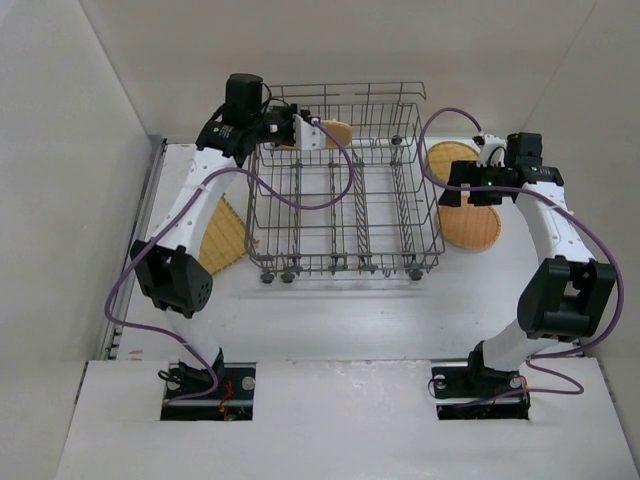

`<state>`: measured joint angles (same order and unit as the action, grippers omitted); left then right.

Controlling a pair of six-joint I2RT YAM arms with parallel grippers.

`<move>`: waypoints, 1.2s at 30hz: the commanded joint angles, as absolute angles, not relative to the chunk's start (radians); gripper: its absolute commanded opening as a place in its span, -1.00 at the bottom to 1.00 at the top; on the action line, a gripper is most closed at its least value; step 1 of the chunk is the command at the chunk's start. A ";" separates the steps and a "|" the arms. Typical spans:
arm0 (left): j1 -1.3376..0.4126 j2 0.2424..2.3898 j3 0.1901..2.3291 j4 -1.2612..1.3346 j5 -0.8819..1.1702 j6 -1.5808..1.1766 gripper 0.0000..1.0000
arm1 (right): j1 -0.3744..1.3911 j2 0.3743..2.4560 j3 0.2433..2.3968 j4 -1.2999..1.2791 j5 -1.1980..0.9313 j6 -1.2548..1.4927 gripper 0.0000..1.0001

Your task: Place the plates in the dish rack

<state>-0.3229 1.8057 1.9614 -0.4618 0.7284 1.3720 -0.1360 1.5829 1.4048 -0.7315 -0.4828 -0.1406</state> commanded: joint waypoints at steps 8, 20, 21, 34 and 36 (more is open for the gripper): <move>-0.298 1.822 1.921 -0.328 0.790 1.384 -0.99 | -0.131 1.571 1.416 -0.704 -0.483 -0.140 1.00; -0.280 1.882 1.934 -0.291 0.799 1.348 -0.98 | -0.131 1.595 1.434 -0.721 -0.476 -0.141 1.00; -0.277 1.887 1.940 -0.291 0.799 1.348 -0.98 | -0.131 1.600 1.437 -0.721 -0.476 -0.141 1.00; -0.271 1.936 2.014 -0.302 0.802 1.341 -0.98 | -0.130 1.637 1.474 -0.723 -0.474 -0.140 1.00; -0.271 1.942 2.022 -0.305 0.802 1.341 -0.98 | -0.130 1.637 1.471 -0.723 -0.476 -0.140 1.00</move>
<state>-0.2737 1.9682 1.9469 -0.3851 0.7494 1.3281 -0.1360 1.6371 1.4281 -0.7330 -0.4683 -0.1413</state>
